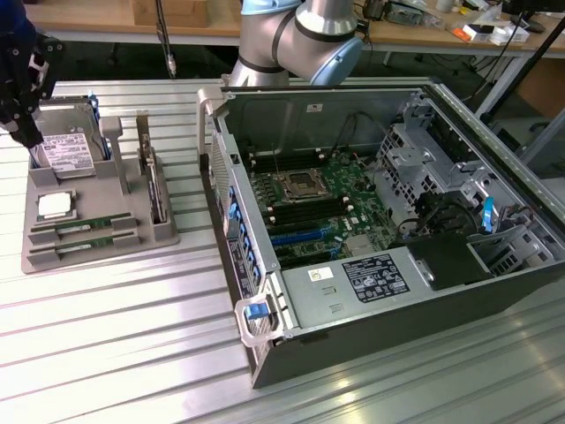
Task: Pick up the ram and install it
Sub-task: 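Pick up the ram and move it above insertion slot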
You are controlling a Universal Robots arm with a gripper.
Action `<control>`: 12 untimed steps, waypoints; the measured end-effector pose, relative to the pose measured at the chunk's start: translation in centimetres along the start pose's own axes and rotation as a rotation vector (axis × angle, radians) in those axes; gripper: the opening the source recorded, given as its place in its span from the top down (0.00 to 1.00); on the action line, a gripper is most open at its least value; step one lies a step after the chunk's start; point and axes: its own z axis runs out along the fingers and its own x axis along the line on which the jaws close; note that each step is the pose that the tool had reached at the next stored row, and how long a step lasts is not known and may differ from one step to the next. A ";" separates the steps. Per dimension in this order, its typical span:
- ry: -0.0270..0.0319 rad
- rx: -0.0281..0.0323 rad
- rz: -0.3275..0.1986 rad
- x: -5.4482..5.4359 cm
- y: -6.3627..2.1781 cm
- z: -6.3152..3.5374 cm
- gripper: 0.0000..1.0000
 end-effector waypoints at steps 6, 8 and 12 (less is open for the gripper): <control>0.0088 -0.0049 -0.199 0.0 0.00 0.00 0.89; 0.0123 -0.0068 -0.275 0.0 0.00 0.00 0.89; 0.0171 -0.0094 -0.384 0.0 0.00 0.00 0.89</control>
